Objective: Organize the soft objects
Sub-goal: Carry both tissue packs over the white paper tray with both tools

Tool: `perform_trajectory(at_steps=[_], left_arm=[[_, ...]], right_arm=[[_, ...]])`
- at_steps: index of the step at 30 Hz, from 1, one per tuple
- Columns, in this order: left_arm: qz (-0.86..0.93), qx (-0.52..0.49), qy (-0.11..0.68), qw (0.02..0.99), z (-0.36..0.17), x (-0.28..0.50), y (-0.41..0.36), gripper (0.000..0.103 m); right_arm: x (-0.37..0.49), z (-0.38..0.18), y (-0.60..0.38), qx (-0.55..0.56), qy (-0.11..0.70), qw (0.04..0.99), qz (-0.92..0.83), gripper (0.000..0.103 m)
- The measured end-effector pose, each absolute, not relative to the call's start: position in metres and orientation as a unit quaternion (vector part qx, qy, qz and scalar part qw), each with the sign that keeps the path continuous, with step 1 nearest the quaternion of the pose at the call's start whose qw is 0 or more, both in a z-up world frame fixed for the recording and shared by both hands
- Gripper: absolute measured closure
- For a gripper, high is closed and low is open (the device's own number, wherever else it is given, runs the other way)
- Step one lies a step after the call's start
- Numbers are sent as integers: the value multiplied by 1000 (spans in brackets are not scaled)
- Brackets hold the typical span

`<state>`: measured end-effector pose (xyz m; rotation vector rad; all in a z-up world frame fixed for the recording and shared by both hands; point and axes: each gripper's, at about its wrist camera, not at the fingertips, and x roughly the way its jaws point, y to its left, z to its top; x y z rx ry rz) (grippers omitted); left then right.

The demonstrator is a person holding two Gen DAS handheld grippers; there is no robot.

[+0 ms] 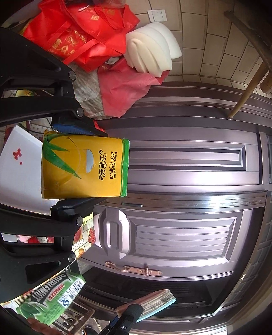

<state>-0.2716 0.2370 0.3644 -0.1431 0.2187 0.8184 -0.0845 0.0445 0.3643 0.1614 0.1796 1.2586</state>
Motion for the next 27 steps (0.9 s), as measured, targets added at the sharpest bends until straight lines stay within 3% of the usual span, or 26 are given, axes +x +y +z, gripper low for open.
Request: perform_trajectory(at_steps=[9, 17, 27], left_arm=[[414, -85, 127, 897, 356, -261, 255, 54], [412, -122, 166, 888, 315, -249, 279, 54], [403, -138, 198, 883, 287, -225, 309, 54]], right_arm=[[-80, 349, 81, 52, 120, 791, 597, 53], [-69, 303, 110, 31, 172, 790, 587, 53], [-71, 292, 130, 31, 194, 796, 573, 53]])
